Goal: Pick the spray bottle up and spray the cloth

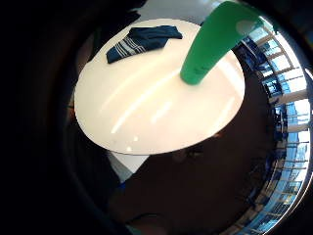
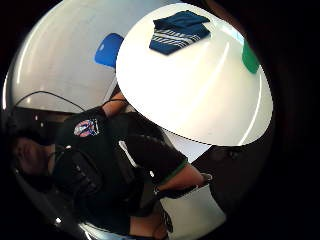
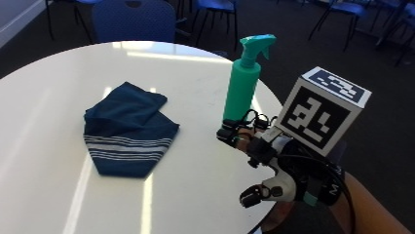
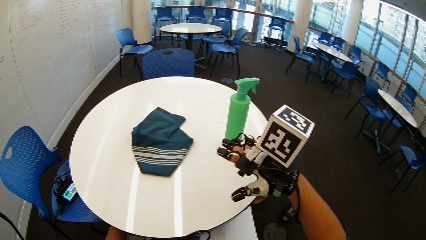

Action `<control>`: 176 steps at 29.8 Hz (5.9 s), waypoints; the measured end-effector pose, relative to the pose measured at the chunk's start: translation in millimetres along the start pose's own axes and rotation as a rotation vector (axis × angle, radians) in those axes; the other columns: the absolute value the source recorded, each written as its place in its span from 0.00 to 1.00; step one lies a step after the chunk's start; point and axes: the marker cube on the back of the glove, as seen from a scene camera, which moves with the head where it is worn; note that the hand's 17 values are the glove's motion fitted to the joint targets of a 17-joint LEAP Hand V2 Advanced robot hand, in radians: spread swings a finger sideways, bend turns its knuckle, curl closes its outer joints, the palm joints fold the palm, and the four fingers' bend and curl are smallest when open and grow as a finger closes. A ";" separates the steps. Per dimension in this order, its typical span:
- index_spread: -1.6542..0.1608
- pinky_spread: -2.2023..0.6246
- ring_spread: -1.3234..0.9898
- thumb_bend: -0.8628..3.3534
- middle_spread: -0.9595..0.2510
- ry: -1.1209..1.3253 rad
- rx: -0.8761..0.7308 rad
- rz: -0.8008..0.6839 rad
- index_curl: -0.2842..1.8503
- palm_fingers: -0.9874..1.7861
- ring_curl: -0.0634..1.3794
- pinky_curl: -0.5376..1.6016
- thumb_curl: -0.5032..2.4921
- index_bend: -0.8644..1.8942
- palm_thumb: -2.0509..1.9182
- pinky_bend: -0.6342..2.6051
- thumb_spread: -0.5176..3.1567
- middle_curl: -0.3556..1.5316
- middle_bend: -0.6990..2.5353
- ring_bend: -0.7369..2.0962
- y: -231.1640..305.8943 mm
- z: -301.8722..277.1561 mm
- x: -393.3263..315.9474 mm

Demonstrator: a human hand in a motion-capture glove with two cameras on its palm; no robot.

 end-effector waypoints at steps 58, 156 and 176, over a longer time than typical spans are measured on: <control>0.69 0.85 0.54 0.22 0.71 -0.306 0.755 0.694 0.28 0.61 0.25 0.37 0.27 0.38 0.64 0.25 0.43 0.36 0.29 0.41 -42.9 -8.0 70.8; 0.74 0.70 0.49 0.20 0.63 0.207 1.217 0.634 0.38 0.84 0.36 0.43 0.41 0.40 0.75 0.33 0.23 0.45 0.35 0.46 -123.9 -47.3 104.6; 0.74 0.71 0.48 0.20 0.62 1.320 0.729 -0.106 0.38 0.84 0.36 0.43 0.42 0.40 0.75 0.32 0.23 0.45 0.36 0.46 -214.1 -39.3 40.0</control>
